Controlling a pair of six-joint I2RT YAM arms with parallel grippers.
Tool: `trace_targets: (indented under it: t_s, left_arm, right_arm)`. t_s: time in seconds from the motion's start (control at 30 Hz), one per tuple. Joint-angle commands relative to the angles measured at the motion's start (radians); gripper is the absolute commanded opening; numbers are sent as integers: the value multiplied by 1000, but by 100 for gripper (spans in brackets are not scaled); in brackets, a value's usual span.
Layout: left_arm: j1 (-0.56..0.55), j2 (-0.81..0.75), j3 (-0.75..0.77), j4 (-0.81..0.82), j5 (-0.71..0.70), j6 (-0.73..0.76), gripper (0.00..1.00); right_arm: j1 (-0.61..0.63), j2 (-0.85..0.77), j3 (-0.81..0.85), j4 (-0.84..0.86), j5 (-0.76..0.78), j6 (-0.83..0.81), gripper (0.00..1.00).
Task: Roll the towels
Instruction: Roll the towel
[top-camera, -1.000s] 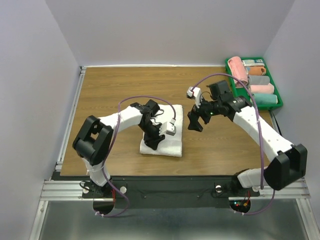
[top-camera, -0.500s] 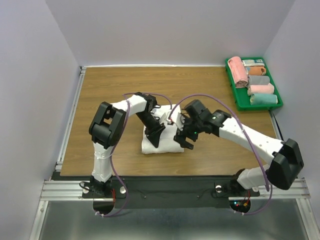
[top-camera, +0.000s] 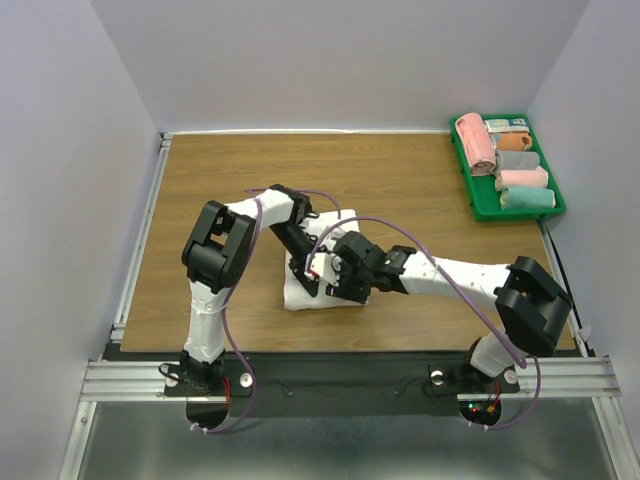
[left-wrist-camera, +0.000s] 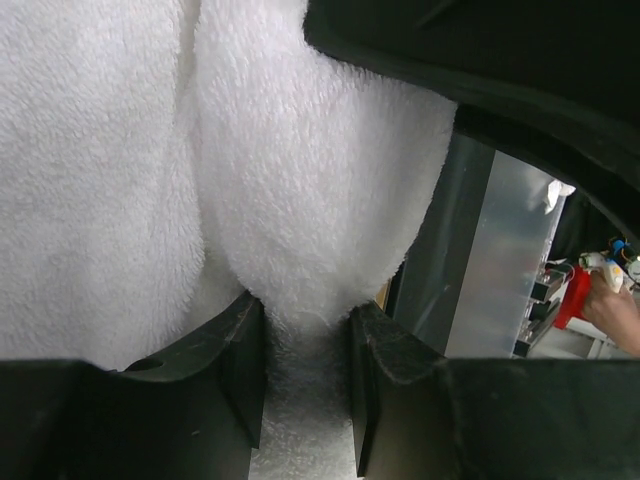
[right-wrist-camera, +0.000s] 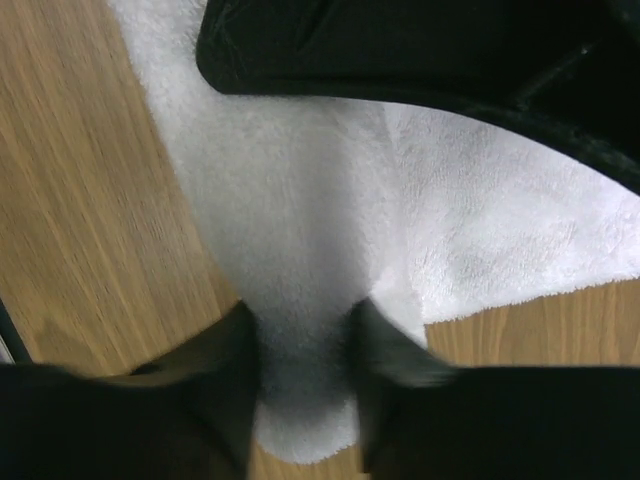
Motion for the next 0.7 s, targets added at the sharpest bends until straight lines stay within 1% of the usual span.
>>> trace_targets:
  t_s: [0.0,0.03,0.07,0.1,0.17,0.2,0.23,0.27,0.3,0.33,0.4,0.43,0.5,0.53,0.57,0.63,0.67]
  left_arm:
    - [4,30,-84,164,-250,63,13]
    - [13,9,-93,180,-252,55,15]
    - [13,-11,-102,189,-252,55,17]
    - [23,-30,-114,195,-246,61,19]
    - [39,-91,-122,209,-237,69,27]
    - [62,-111,-124,212,-221,72,29]
    - [71,-146,-122,214,-214,76,37]
    - [86,-163,-119,212,-209,86,39]
    - [109,-177,-112,206,-195,98,51]
    - [128,-192,-108,206,-188,104,55]
    - [160,-235,-101,220,-165,106,71]
    - [190,-258,-96,223,-157,106,75]
    - [220,-280,-72,225,-146,101,76]
    - [241,-306,-64,232,-141,96,90]
    - [252,-323,-59,237,-135,90,99]
    - [263,-365,-56,260,-132,66,99]
    - [272,-411,-61,295,-138,57,99]
  right_arm:
    - [10,31,-50,57,-55,2,10]
    - [10,26,-58,56,-70,9,3]
    - [8,25,-66,56,-84,12,1]
    - [7,22,-76,48,-101,15,1]
    - [4,25,-79,10,-158,16,1]
    - [-4,28,-78,-9,-182,18,1]
    - [-7,32,-75,-24,-226,21,0]
    - [-13,35,-72,-38,-246,24,1]
    - [-21,44,-66,-59,-291,33,0]
    - [-25,51,-60,-70,-312,39,1]
    - [-41,61,-44,-98,-351,50,1]
    - [-48,77,-38,-105,-384,61,1]
    - [-70,95,-21,-128,-409,67,1]
    - [-76,112,-14,-145,-434,70,1]
    - [-84,123,-7,-152,-443,72,1]
    - [-105,141,5,-164,-477,73,1]
    - [-111,164,22,-174,-486,76,1]
